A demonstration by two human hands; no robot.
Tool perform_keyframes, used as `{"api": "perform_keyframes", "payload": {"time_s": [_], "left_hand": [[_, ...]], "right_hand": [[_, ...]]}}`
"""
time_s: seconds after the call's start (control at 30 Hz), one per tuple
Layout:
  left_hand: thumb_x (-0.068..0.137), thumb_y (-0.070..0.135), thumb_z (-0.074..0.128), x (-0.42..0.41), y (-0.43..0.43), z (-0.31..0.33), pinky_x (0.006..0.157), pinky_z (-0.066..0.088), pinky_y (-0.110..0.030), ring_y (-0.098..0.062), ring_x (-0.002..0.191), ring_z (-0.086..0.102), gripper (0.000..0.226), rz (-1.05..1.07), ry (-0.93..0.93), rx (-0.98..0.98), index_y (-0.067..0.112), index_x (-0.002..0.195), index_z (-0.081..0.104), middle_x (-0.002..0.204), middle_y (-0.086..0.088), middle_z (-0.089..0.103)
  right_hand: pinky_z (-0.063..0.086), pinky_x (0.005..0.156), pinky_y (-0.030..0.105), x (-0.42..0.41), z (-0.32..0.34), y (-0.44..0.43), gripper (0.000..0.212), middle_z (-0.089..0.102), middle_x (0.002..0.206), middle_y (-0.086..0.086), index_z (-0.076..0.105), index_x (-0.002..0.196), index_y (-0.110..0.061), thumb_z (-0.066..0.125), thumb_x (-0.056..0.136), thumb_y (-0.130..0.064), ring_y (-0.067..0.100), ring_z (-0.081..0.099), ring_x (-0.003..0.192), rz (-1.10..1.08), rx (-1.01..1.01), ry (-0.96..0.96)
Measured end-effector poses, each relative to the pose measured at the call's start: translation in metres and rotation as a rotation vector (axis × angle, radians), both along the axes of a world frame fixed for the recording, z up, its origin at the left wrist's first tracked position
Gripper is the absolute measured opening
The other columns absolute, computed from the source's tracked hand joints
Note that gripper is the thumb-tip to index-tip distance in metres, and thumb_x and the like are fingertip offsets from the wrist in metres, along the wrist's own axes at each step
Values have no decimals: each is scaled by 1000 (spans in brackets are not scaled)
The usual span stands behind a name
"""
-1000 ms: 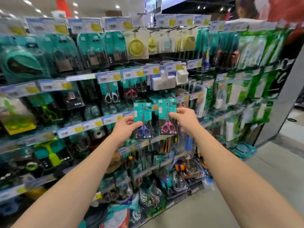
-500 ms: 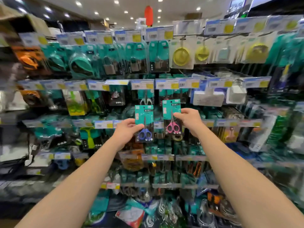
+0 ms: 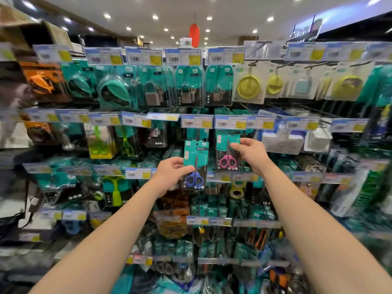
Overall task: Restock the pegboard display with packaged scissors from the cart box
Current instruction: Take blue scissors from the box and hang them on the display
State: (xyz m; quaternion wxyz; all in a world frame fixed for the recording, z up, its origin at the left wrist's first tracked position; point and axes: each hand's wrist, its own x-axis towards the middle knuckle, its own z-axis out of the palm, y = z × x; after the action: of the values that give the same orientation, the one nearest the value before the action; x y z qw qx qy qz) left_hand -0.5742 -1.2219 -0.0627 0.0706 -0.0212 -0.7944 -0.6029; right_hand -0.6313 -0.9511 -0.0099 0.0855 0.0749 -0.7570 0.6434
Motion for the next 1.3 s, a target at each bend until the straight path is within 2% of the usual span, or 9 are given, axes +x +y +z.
{"api": "perform_keyframes", "payload": {"time_s": [0.13, 0.3, 0.37, 0.57, 0.83, 1.0, 1.07, 1.17, 1.3], "left_hand": [[91, 27, 80, -7, 1, 1, 63, 55, -17, -9, 91, 73, 21, -15, 38, -8, 23, 109, 71, 105, 4, 77], [93, 24, 77, -14, 1, 1, 52, 46, -7, 6, 64, 66, 22, -5, 67, -10, 16, 113, 72, 102, -2, 78], [92, 25, 78, -16, 1, 0, 54, 47, -7, 4, 69, 68, 25, -1, 68, 1, 16, 115, 72, 104, -1, 78], [91, 26, 79, -19, 7, 1, 66, 52, -12, -11, 97, 75, 29, -4, 77, 34, 18, 117, 72, 107, 2, 79], [89, 28, 80, -22, 14, -1, 86, 58, -32, -15, 103, 75, 28, 27, 52, 96, 20, 115, 72, 108, 2, 79], [90, 27, 80, -20, 17, 3, 72, 53, -22, -14, 99, 75, 26, 41, 56, 99, 20, 114, 72, 106, 2, 80], [90, 26, 80, -19, 18, 4, 72, 53, -22, -14, 99, 75, 25, 37, 61, 94, 19, 113, 72, 105, 2, 80], [90, 25, 79, -18, 19, 4, 75, 54, -23, -15, 100, 75, 26, 31, 60, 94, 18, 114, 71, 106, 1, 80], [89, 30, 80, -19, 20, 3, 75, 53, -29, -16, 101, 75, 27, 45, 44, 87, 21, 113, 72, 106, 2, 80]], "right_hand": [[52, 103, 44, -10, 1, -4, 50, 64, 98, -13, 59, 137, -2, 75, 93, -22, 22, 66, 107, 19, -31, 36], [51, 107, 49, -17, 1, -9, 69, 65, 129, 8, 49, 147, -1, 77, 92, -28, 27, 65, 117, 2, -88, 36], [50, 108, 49, -18, 1, -10, 70, 62, 138, 12, 48, 148, -2, 78, 91, -30, 28, 63, 121, 11, -90, 36], [51, 107, 50, -21, 1, -10, 69, 65, 134, 11, 51, 146, -5, 80, 89, -30, 28, 65, 119, -2, -90, 1], [51, 107, 51, -25, 2, -10, 69, 66, 129, 8, 53, 145, -7, 81, 87, -33, 27, 66, 118, 31, -56, -11], [52, 106, 50, -30, 2, -6, 67, 68, 130, 8, 55, 143, -8, 80, 87, -35, 26, 67, 115, 10, -80, -11], [53, 105, 49, -30, 1, -3, 68, 65, 136, 10, 51, 147, -6, 78, 90, -32, 27, 67, 117, 14, -127, -13], [58, 97, 43, -30, -2, 0, 68, 66, 125, 5, 42, 152, -1, 74, 95, -23, 25, 70, 107, 37, -214, -38], [57, 100, 48, -31, -4, -2, 69, 65, 132, 9, 44, 151, -4, 75, 94, -25, 26, 72, 107, 57, -156, -22]]}}
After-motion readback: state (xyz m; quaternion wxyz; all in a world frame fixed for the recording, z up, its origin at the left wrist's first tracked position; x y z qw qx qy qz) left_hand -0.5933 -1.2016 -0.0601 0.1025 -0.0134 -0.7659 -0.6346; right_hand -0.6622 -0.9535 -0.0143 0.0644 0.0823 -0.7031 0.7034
